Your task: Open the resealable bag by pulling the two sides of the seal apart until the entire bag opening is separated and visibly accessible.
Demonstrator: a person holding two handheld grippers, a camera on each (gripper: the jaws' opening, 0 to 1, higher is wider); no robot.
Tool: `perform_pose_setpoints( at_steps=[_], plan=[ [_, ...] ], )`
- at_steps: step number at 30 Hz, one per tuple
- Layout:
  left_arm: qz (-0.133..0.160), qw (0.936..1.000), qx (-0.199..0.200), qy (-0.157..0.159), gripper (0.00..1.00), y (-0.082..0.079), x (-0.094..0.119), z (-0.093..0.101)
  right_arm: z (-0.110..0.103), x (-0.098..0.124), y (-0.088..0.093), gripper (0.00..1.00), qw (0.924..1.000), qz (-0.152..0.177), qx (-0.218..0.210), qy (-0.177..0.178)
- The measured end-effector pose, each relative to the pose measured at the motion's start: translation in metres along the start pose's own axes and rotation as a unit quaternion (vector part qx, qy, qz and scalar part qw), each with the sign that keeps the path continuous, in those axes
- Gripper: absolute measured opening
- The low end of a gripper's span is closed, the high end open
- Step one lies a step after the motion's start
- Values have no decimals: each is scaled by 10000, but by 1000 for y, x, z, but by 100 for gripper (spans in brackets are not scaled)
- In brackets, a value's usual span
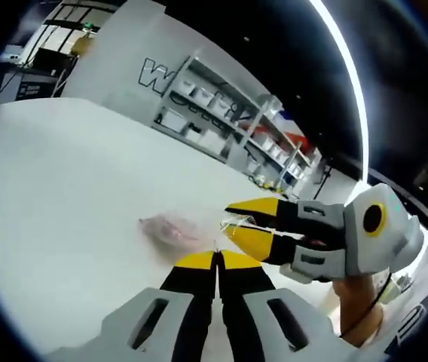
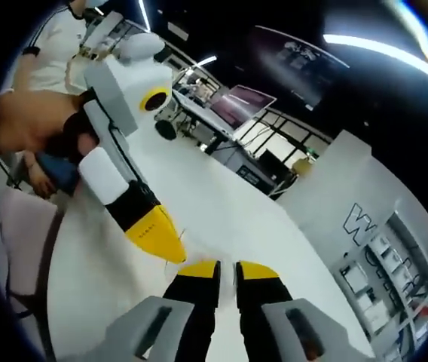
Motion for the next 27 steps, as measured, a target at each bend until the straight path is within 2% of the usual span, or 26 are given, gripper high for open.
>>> perform_pose_setpoints(
  at_steps=[4, 5, 9, 14, 19, 24, 27],
  plan=[
    [47, 10000, -59, -21, 2, 1, 2, -3, 5, 2, -1, 0, 10000, 47, -22, 43],
    [136, 9997, -216, -62, 3, -2, 2, -4, 5, 2, -2, 0, 10000, 67, -37, 41],
    [454, 9939, -946, -333, 29, -12, 1, -4, 13, 1, -4, 0, 9997, 152, -122, 115],
    [773, 9855, -1425, -498, 40, -22, 1, -1, 30, 1, -6, 0, 9978, 385, -529, 142],
    [926, 9707, -2084, -762, 63, -31, -7, -2, 39, 0, -6, 0, 9965, 502, -660, 145],
    [1097, 9653, -2263, -701, 72, -42, -14, -3, 54, 1, -9, 0, 9952, 599, -737, 241],
    [1145, 9600, -2429, -792, 72, -48, -20, -8, 62, -2, -8, 0, 9946, 622, -792, 264]
  ],
)
Point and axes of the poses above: the point that each gripper's makers call its tool centre point, and the gripper's own axes: x roughly backward along the fingers, z roughly to its right, y roughly out of its underside, the point moved 1 cm from there along x, roughly backward along the fingers, and after that the axes turned 14 degrees about -z, right-handed, at the moved point
